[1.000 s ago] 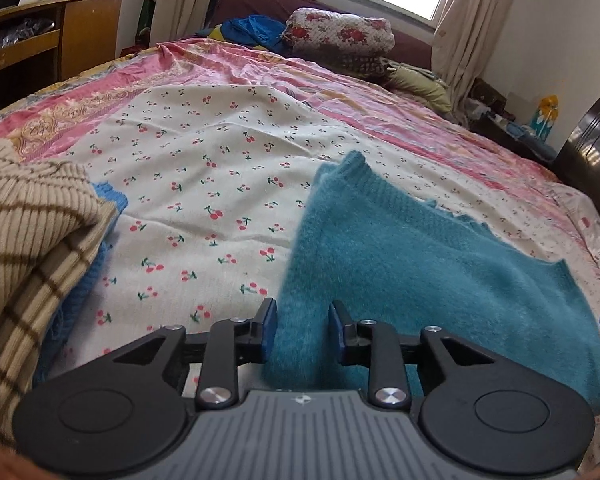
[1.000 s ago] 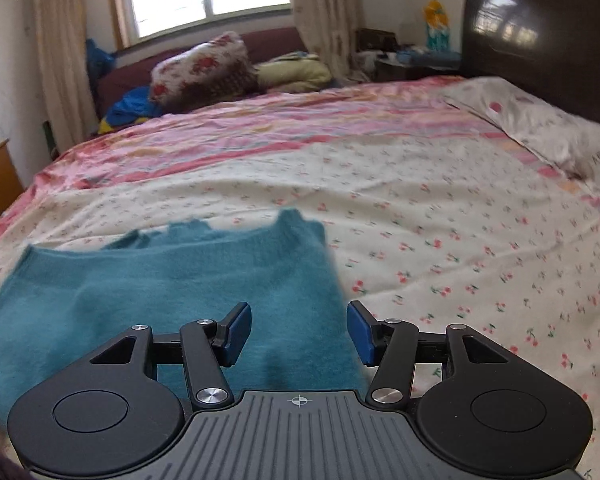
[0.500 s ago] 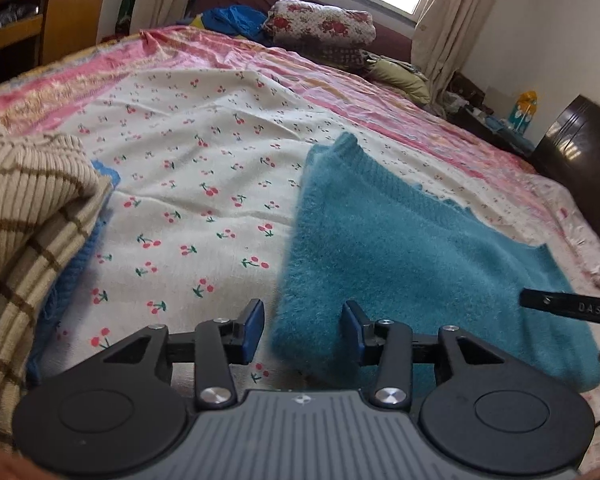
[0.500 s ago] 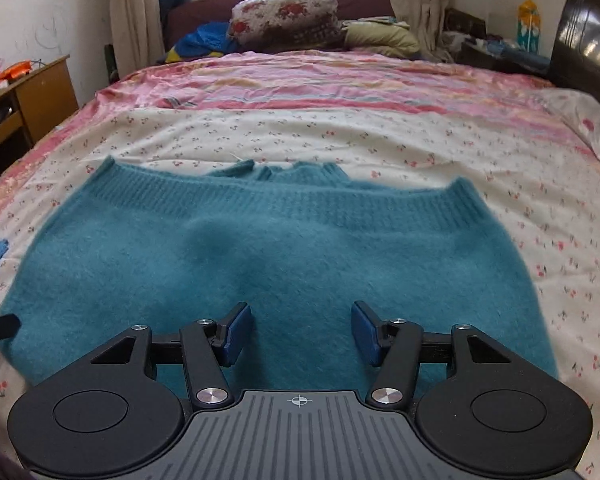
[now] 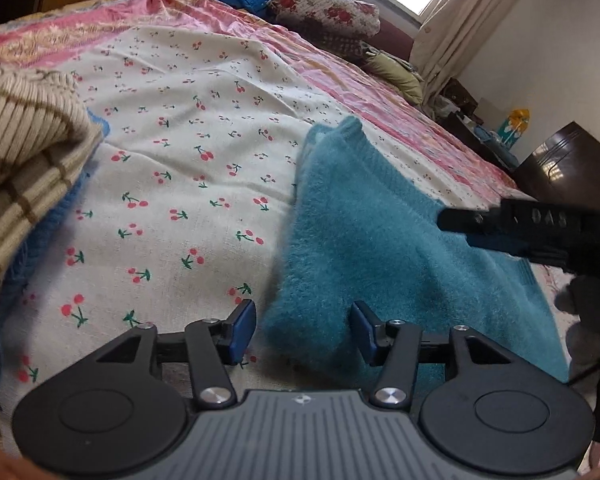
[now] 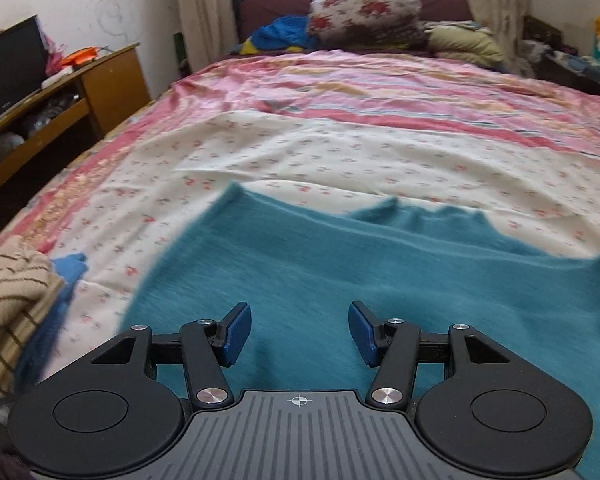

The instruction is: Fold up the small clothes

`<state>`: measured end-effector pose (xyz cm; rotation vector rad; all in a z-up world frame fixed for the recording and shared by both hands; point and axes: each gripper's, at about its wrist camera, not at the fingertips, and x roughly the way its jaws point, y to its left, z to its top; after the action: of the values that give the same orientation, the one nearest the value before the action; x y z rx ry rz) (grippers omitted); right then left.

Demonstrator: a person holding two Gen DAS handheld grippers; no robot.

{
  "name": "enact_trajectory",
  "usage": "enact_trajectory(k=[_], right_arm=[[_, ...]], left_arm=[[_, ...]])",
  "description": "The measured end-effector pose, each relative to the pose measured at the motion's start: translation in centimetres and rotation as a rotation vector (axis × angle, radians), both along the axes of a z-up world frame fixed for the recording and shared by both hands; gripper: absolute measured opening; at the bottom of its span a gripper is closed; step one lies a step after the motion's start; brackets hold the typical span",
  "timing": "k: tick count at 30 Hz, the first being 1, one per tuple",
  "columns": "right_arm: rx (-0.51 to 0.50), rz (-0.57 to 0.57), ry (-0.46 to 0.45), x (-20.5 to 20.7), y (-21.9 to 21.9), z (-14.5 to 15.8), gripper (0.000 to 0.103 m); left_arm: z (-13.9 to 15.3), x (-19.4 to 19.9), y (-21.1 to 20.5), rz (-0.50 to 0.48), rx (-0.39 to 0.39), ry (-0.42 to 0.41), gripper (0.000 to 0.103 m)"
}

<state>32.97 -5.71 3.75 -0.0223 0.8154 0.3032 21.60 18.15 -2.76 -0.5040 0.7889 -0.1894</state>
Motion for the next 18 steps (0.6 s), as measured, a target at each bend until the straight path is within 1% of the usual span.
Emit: enact_trajectory(k=[3,6,8,10,12,16,18], right_arm=[[-0.001,0.027,0.008,0.6,1.4,0.1,0.054],[0.005,0.033,0.033,1.4,2.4,-0.4,0.054],[0.007,0.031,0.041,1.6,2.7,-0.6,0.054],[0.019,0.034,0.05,1.7,2.7,-0.9,0.054],[0.014,0.033,0.056,1.8,2.5,-1.3,0.054],[0.02,0.015,0.08,2.1,1.8,-2.0,0.054],[0.029,0.015,0.087,2.2,1.5,-2.1,0.054]], left_arm=[[-0.1,0.3,0.2,-0.001,-0.019,-0.001,0.062],[-0.1,0.3,0.6,-0.002,-0.036,-0.006,0.062],[0.8,0.3,1.2,0.002,-0.037,-0.046,0.062],[1.6,0.7,1.7,0.002,-0.032,-0.085,0.065],[1.5,1.6,1.8,-0.004,-0.051,-0.075,0.067],[-0.9,3.4,1.5,-0.071,-0.173,0.003,0.067],[-0.9,3.3,1.0,-0.089,-0.179,-0.017,0.067]])
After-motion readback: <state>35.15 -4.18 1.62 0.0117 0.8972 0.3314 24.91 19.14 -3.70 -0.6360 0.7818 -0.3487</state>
